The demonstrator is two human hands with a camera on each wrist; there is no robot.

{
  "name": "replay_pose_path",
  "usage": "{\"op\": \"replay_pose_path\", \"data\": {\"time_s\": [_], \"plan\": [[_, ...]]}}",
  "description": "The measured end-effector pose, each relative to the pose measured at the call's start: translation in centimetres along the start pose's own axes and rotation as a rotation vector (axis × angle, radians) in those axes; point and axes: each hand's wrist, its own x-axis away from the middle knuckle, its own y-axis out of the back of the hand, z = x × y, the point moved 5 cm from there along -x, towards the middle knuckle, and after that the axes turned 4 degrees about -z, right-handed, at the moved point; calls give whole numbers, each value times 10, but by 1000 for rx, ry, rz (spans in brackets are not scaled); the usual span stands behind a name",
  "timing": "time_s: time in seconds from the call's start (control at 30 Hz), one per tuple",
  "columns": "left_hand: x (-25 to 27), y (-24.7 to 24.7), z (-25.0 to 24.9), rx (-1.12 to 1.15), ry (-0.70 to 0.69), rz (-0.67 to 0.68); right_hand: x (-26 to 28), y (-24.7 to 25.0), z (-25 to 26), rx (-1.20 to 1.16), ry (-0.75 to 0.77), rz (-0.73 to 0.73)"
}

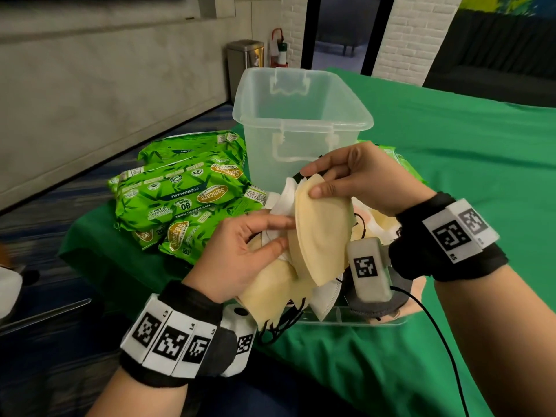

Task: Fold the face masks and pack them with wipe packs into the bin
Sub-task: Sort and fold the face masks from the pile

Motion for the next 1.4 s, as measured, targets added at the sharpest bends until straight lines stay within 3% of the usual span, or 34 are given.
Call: {"op": "replay_pose_path", "data": {"time_s": [0.17,0.5,0.67,1.2,1.4], "plan": [[-1,1,2,-4,-4,-5,-3,-4,-5,-95,-30,35],[-7,14,9,130,33,-143,5,14,-8,-360,199,-190],[-8,18,11,105,42,-207,14,22,-8,-529,212,-241],[-5,12,4,165,-9,-239,15,3,-19,-417,170,-353],[-3,13,8,10,56,-251,16,5,-21,-424,185,-416]]}}
